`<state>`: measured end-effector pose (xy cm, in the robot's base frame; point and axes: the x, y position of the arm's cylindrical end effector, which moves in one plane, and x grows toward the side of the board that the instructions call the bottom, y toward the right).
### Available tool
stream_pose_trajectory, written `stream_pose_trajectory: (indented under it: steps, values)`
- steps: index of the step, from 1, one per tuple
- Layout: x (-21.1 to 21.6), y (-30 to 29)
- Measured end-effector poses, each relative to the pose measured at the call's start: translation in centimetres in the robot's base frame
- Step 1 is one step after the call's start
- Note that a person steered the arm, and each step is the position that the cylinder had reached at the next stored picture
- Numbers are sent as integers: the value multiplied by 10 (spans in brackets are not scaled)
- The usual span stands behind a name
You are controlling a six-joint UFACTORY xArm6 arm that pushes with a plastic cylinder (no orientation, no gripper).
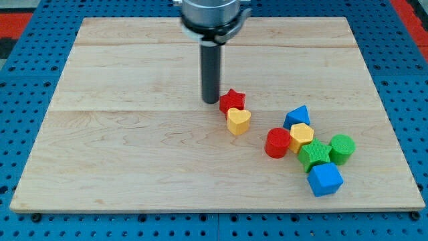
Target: Push the yellow heart close to the yellow hexagon
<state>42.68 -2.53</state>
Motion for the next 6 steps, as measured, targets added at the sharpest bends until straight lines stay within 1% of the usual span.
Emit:
stream_pose_trajectory:
  steps: [1, 2, 4, 6]
  values:
    - [19, -17]
    - [34, -10]
    - [39, 102]
    - [38, -10]
